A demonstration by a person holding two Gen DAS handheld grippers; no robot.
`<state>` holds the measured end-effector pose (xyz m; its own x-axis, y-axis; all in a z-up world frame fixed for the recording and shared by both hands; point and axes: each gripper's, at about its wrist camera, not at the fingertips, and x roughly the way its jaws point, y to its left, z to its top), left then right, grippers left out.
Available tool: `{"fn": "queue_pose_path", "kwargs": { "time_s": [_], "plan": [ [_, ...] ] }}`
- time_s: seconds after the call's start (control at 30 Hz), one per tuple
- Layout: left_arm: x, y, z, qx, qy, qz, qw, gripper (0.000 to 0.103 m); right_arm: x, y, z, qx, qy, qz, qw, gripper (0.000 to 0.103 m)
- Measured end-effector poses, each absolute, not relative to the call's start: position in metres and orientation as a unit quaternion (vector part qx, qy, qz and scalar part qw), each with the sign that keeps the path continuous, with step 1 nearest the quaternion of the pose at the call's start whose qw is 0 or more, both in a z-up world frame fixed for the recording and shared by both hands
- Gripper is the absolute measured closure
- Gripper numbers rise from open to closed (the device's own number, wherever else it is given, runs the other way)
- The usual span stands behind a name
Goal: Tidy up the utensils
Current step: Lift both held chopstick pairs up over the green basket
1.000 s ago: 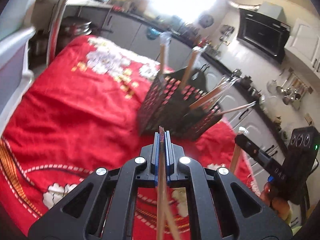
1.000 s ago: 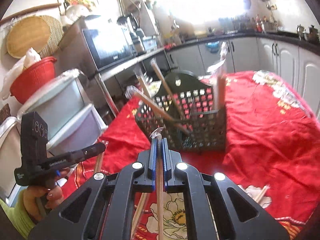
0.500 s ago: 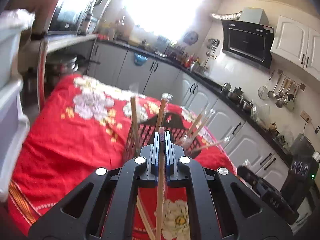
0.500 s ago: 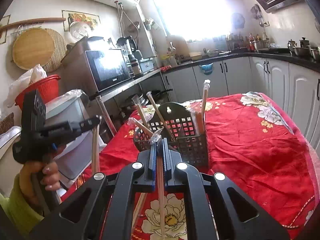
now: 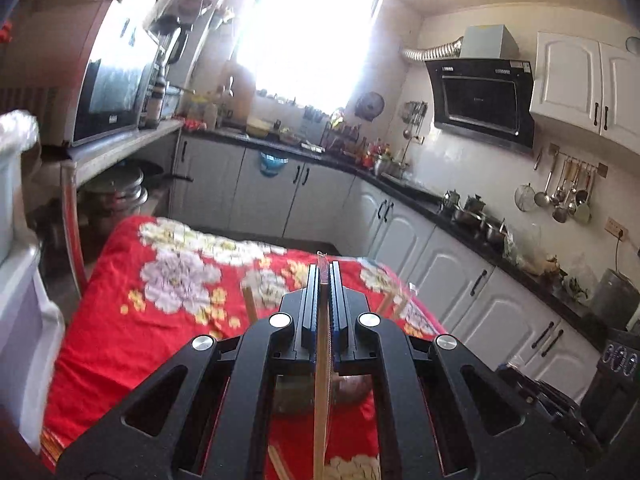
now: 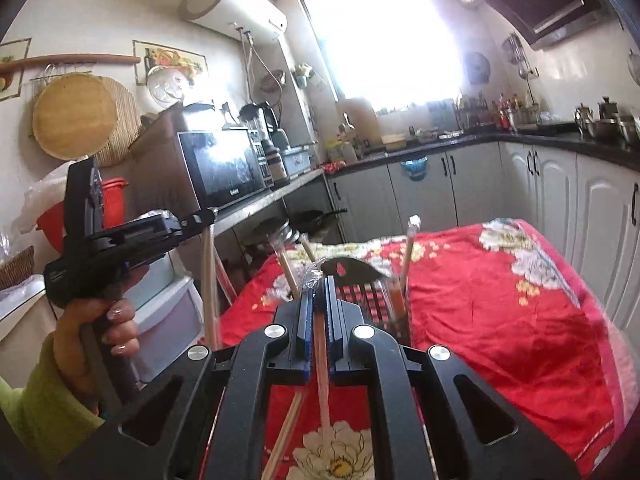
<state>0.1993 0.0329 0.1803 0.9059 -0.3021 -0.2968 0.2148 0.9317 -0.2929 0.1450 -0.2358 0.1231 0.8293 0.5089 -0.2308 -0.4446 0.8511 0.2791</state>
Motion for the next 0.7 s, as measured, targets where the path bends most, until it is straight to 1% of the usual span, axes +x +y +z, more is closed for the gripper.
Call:
{"fn": "queue_pose_path", "kwargs": {
  "time_s": [0.33, 0.7],
  "plan": [
    [0.219, 0.024, 0.221, -0.105, 0.113, -0.116, 0.981, 0.101, 0.153, -0.224, 0.163, 0.081, 0.102, 0.255, 0.958, 0.098],
    [0.239, 0.011, 0.245, -0.089, 0.069, -0.103, 0.988, 0.101, 0.175, -0.212, 0.205, 0.062, 0.060, 0.255, 0.963, 0.098]
  ]
}}
